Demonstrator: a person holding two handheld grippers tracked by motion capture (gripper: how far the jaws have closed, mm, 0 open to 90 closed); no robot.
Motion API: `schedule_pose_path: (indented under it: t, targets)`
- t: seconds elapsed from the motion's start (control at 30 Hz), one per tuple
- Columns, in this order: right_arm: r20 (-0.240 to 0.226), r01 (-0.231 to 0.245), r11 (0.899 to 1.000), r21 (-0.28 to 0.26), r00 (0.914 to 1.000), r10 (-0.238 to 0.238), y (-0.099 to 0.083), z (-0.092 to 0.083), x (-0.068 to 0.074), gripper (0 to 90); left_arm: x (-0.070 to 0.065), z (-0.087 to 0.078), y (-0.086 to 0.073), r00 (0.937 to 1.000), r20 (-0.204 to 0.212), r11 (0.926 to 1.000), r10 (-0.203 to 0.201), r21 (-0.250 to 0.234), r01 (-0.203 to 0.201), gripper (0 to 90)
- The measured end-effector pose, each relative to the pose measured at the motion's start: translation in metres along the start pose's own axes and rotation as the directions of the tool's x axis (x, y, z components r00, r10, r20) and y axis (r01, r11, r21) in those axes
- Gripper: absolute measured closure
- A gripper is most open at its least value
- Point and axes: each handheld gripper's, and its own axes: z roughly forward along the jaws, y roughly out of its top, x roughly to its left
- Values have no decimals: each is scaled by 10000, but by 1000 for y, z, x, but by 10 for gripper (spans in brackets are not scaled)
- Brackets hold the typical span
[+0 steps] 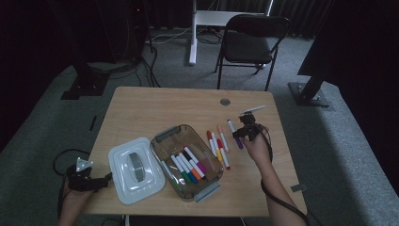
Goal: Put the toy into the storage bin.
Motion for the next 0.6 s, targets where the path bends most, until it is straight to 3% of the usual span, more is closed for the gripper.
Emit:
schedule_pose_path:
  t: [0.23,0.6]
  targets:
    - [-257,524,9969,-585,9982,-540,-1,-28,16,766,0,0,0,10000,0,10000,1,2,-1,6]
    - [-769,909,9897,-1107,9920,-997,-2,-64,48,766,0,0,0,10000,-1,10000,1,1,-1,6]
